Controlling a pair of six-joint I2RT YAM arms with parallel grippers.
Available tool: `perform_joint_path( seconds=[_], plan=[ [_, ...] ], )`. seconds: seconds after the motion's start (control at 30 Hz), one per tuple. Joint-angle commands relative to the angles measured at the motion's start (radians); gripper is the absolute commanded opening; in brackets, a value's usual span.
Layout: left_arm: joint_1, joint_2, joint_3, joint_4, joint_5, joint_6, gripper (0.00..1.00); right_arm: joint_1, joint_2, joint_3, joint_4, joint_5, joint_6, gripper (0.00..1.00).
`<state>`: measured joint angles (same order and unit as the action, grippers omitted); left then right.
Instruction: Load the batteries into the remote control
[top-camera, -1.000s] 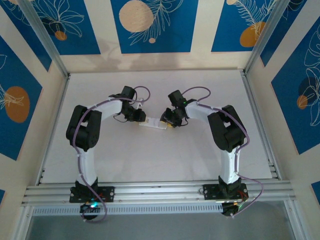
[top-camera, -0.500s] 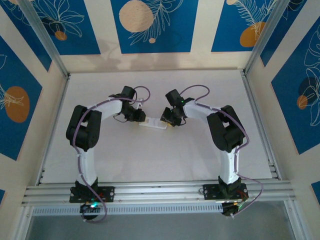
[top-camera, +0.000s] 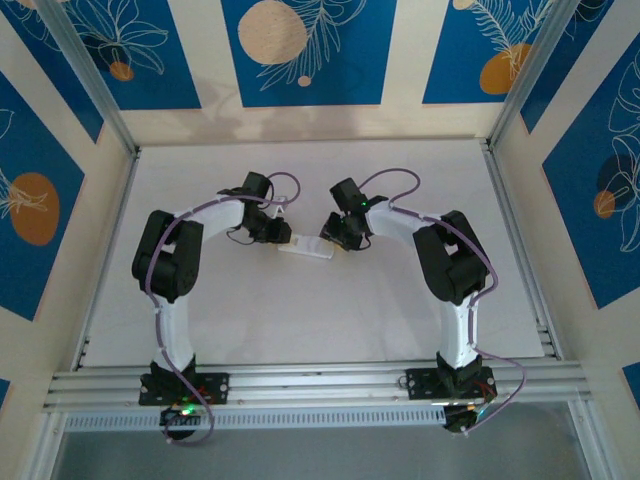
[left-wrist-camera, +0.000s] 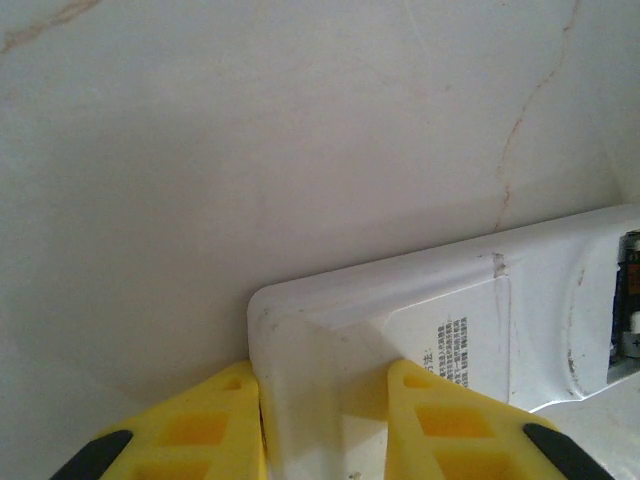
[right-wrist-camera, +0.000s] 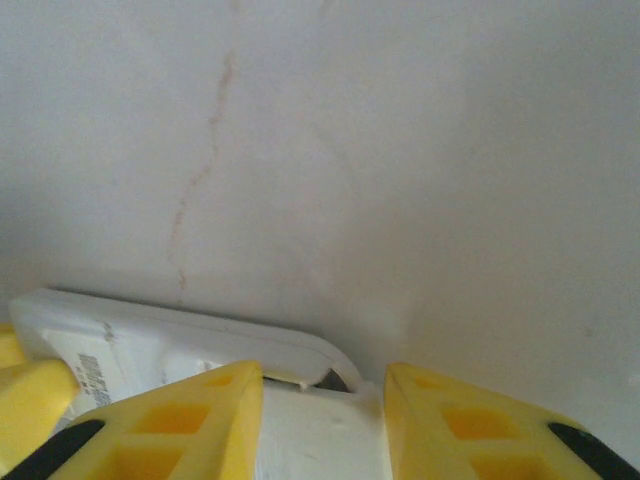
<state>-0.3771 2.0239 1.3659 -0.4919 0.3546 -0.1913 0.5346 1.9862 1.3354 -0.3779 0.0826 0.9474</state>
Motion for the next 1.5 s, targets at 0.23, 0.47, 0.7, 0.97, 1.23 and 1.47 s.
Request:
perform_joint_path(
  seconds=[0.23,0.47,0.7,0.97,1.23,1.47],
  plan=[
    [-0.041,0.077,-0.042,-0.015,0.044,0.018,0.27,-0.010,-0.174,-0.063,-0.024,-0.002,-0.133,0.48],
    [-0.040,0.069,-0.039,-0.017,0.044,0.019,0.27,-0.005,-0.232,-0.220,0.056,-0.115,-0.005,0.59],
    [-0.040,0.070,-0.039,-0.018,0.046,0.019,0.27,-0.002,-0.169,-0.272,0.198,-0.205,0.059,0.57],
    [-0.039,0.073,-0.039,-0.016,0.048,0.017,0.27,0.001,-0.127,-0.262,0.192,-0.179,0.090,0.55],
    [-0.039,0.073,-0.041,-0.013,0.050,0.016,0.27,0.001,-0.108,-0.248,0.167,-0.165,0.098,0.53],
    [-0.039,0.078,-0.044,-0.009,0.053,0.015,0.26,-0.004,-0.090,-0.240,0.177,-0.176,0.168,0.46]
  ],
)
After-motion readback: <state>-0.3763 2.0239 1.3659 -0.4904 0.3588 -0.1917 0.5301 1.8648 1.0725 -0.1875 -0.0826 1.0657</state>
